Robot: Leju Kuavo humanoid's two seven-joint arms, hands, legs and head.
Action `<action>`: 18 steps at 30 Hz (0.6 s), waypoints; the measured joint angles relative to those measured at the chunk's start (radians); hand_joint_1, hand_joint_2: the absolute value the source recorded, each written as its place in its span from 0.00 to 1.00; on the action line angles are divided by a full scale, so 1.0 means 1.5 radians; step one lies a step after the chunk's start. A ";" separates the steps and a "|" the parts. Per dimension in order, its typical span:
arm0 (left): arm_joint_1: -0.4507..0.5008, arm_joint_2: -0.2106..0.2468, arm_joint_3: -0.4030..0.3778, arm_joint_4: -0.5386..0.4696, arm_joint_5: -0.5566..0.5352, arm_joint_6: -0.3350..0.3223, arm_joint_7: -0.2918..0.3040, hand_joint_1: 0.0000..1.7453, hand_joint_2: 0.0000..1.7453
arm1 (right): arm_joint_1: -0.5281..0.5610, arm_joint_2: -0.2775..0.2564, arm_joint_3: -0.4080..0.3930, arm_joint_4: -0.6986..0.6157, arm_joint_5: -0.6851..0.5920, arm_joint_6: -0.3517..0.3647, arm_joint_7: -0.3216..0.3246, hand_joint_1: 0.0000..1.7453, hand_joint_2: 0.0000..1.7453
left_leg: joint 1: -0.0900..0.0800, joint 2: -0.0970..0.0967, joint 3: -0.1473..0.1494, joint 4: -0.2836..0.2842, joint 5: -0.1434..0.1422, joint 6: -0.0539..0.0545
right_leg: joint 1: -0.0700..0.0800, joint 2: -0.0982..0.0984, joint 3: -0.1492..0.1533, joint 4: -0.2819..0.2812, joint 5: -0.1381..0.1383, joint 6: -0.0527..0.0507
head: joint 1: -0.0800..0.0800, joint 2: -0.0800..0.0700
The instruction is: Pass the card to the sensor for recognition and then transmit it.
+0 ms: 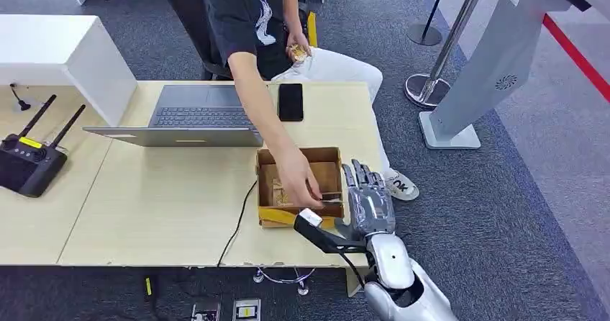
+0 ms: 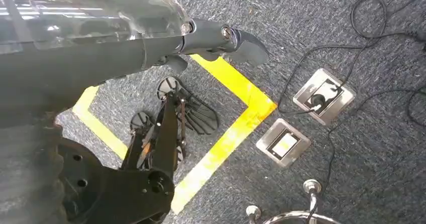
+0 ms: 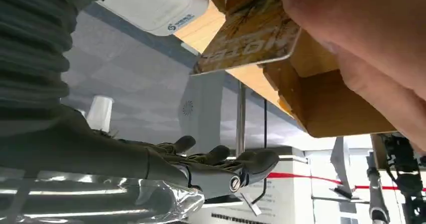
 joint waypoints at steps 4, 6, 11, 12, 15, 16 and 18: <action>0.000 -0.001 0.005 0.000 -0.001 0.000 0.001 0.00 1.00 | -0.005 0.009 0.005 0.013 -0.008 -0.010 -0.008 0.00 1.00 | 0.000 0.000 0.000 0.000 0.000 0.000 | 0.000 0.000 0.000 0.000 0.000 0.000 | 0.000 0.000; 0.000 -0.001 0.008 0.000 -0.001 0.000 0.001 0.00 1.00 | -0.006 0.013 0.008 0.017 -0.010 -0.012 -0.010 0.00 1.00 | 0.000 0.000 0.000 0.000 0.000 0.000 | 0.000 0.000 0.000 0.000 0.000 0.000 | 0.000 0.000; 0.000 -0.002 0.011 0.000 -0.001 0.002 0.002 0.00 1.00 | -0.011 0.023 0.014 0.028 -0.012 -0.022 -0.018 0.00 1.00 | 0.000 0.000 0.000 0.000 0.000 0.000 | 0.000 0.000 0.000 0.000 0.000 0.000 | 0.000 0.000; 0.000 -0.002 0.011 0.000 -0.001 0.002 0.002 0.00 1.00 | -0.013 0.025 0.016 0.031 -0.013 -0.026 -0.021 0.00 1.00 | 0.000 0.000 0.000 0.000 0.000 0.000 | 0.000 0.000 0.000 0.000 0.000 0.000 | 0.000 0.000; 0.000 -0.002 0.014 0.000 -0.001 0.002 0.002 0.00 1.00 | -0.021 0.031 0.020 0.042 -0.014 -0.037 -0.028 1.00 1.00 | 0.000 0.000 0.000 0.000 0.000 0.000 | 0.000 0.000 0.000 0.000 0.000 0.000 | 0.000 0.000; 0.000 -0.002 0.014 0.000 -0.001 0.002 0.002 0.00 1.00 | -0.023 0.033 0.021 0.046 -0.015 -0.038 -0.028 1.00 1.00 | 0.000 0.000 0.000 0.000 0.000 0.000 | 0.000 0.000 0.000 0.000 0.000 0.000 | 0.000 0.000; 0.000 -0.002 0.014 0.000 -0.001 0.002 0.002 0.00 1.00 | -0.025 0.035 0.024 0.054 -0.015 -0.038 -0.029 1.00 1.00 | 0.000 0.000 0.000 0.000 0.000 0.000 | 0.000 0.000 0.000 0.000 0.000 0.000 | 0.000 0.000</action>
